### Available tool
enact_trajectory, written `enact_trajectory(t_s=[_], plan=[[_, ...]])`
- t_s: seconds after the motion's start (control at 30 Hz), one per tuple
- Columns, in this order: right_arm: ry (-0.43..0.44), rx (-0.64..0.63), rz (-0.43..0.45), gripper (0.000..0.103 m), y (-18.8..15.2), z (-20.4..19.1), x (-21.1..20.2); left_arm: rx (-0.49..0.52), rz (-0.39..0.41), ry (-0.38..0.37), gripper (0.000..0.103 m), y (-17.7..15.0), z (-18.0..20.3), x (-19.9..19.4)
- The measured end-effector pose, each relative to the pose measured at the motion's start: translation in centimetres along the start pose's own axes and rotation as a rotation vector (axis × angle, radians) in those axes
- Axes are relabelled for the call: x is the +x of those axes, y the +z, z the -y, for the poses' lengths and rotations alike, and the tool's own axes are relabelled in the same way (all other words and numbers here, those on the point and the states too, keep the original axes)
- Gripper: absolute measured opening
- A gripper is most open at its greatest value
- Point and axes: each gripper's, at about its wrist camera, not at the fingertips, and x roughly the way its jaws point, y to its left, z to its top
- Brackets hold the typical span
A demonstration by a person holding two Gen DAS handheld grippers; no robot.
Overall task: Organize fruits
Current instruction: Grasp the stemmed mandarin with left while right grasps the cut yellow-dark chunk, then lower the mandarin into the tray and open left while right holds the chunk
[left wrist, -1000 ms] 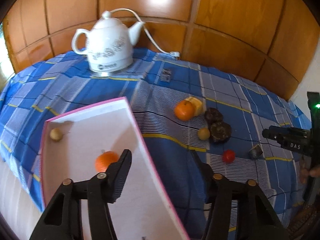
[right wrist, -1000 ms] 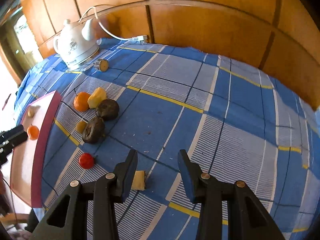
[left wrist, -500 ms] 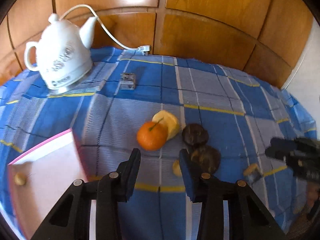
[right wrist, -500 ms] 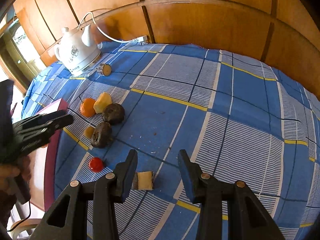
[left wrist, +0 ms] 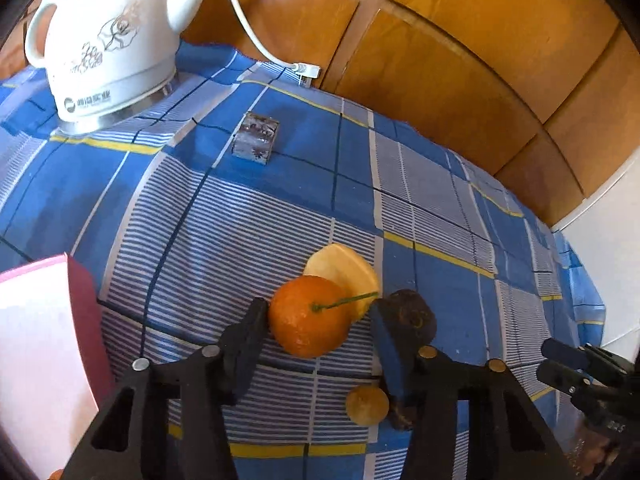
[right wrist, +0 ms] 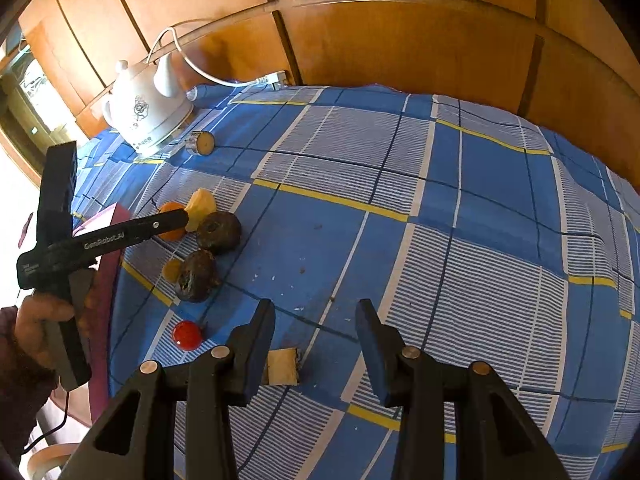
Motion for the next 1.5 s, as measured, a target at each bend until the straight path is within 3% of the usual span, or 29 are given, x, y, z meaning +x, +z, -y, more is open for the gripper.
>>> enact_trajectory(t_s=[0.07, 0.2, 0.37, 0.63, 0.77, 0.97, 1.03, 1.13, 1.33, 1.5], plan=[[-0.005, 0.007, 0.006, 0.042, 0.1, 0.2, -0.1, 0.005, 0.005, -0.002, 0.039, -0.2, -0.1, -0.3], [-0.016, 0.024, 0.017, 0.042, 0.2, 0.8, -0.2, 0.006, 0.028, -0.012, 0.039, -1.0, -0.1, -1.9], [-0.003, 0.064, 0.01, 0.042, 0.3, 1.7, -0.1, 0.101, 0.052, 0.011, 0.039, -3.2, 1.5, -4.1], [0.099, 0.0, -0.111, 0.043, -0.2, 0.0, 2.0, 0.152, 0.091, -0.004, 0.039, -7.3, 3.3, -7.9], [0.094, -0.083, -0.148, 0.056, -0.9, -1.6, 2.8, 0.126, 0.098, -0.022, 0.039, -9.0, 3.1, -9.7], [0.041, -0.153, -0.181, 0.057, -1.8, -2.5, 3.8, 0.065, 0.133, -0.022, 0.039, -10.4, 1.4, -12.4], [0.022, -0.169, -0.191, 0.057, -2.0, -2.5, 4.2, 0.036, 0.147, -0.001, 0.039, -10.8, 0.2, -13.3], [0.006, -0.199, -0.203, 0.034, -2.5, -2.8, 4.4, -0.01, 0.17, 0.055, 0.039, -11.4, -2.0, -14.9], [-0.036, -0.263, -0.184, 0.034, -3.3, -3.7, 4.1, -0.146, 0.259, 0.195, 0.039, -13.0, -8.7, -20.2], [-0.041, -0.268, -0.178, 0.034, -3.1, -3.5, 4.2, -0.246, 0.289, 0.296, 0.039, -14.8, -13.2, -22.6]])
